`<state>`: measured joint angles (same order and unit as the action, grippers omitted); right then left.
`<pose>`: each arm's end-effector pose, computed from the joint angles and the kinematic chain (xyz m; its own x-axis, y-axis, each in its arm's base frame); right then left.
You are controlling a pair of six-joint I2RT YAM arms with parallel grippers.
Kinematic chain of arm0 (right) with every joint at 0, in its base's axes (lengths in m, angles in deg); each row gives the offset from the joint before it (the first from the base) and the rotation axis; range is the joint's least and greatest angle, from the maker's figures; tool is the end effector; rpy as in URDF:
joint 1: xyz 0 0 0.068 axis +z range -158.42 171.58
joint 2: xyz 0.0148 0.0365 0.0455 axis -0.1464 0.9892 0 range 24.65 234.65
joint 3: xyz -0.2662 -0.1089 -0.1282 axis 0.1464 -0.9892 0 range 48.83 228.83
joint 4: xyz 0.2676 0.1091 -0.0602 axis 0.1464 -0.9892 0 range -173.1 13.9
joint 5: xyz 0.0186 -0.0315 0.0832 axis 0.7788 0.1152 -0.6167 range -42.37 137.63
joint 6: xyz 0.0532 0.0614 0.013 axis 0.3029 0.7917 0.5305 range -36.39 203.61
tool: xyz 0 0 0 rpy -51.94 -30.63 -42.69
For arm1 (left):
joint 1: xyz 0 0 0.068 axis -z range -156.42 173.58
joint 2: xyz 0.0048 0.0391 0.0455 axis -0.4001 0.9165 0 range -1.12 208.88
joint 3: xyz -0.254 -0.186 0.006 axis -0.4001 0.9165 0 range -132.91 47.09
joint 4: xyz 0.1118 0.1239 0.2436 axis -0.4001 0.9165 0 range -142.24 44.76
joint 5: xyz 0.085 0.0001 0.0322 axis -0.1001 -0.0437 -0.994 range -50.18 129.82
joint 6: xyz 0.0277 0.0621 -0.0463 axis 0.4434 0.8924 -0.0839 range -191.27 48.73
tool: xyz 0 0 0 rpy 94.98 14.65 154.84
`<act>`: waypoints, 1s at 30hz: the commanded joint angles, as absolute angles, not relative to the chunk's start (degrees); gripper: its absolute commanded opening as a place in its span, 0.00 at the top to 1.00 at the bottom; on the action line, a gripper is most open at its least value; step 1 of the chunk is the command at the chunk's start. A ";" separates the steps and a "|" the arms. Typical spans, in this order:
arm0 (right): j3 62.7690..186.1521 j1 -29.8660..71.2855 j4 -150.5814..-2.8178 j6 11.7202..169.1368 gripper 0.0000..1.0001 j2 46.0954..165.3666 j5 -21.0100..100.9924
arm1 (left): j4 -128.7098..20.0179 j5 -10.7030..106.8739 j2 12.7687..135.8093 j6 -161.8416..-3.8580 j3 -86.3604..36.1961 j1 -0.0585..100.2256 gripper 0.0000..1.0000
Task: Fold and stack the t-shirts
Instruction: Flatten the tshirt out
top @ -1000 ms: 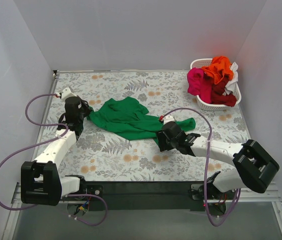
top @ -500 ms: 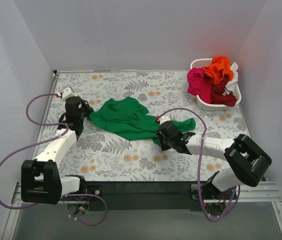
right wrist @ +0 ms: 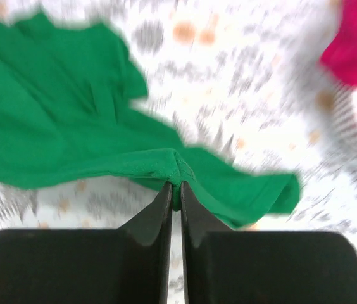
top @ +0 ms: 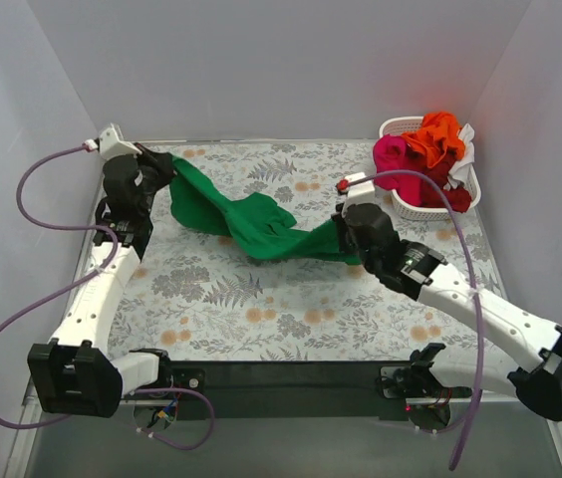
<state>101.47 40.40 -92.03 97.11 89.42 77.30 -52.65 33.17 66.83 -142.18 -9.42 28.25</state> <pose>0.2217 0.1997 0.3271 -0.3865 -0.1340 -0.9125 -0.2841 0.9586 -0.0205 0.3338 -0.0190 0.3736 -0.0316 -0.9392 -0.3420 -0.1908 0.3415 -0.9203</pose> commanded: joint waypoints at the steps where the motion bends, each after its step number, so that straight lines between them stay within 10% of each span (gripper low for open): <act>1: 109.71 40.27 -92.36 90.39 0.99 87.05 85.68 | -50.14 36.92 64.45 -141.94 -18.10 27.89 1.00; 30: 150.25 40.19 -97.20 73.33 0.99 74.40 72.16 | -31.06 55.55 61.11 -135.87 -71.91 27.89 1.00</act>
<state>148.96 40.33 -96.14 72.96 74.78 75.69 -32.93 52.93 61.95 -136.61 -69.47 28.21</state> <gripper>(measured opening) 0.024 0.017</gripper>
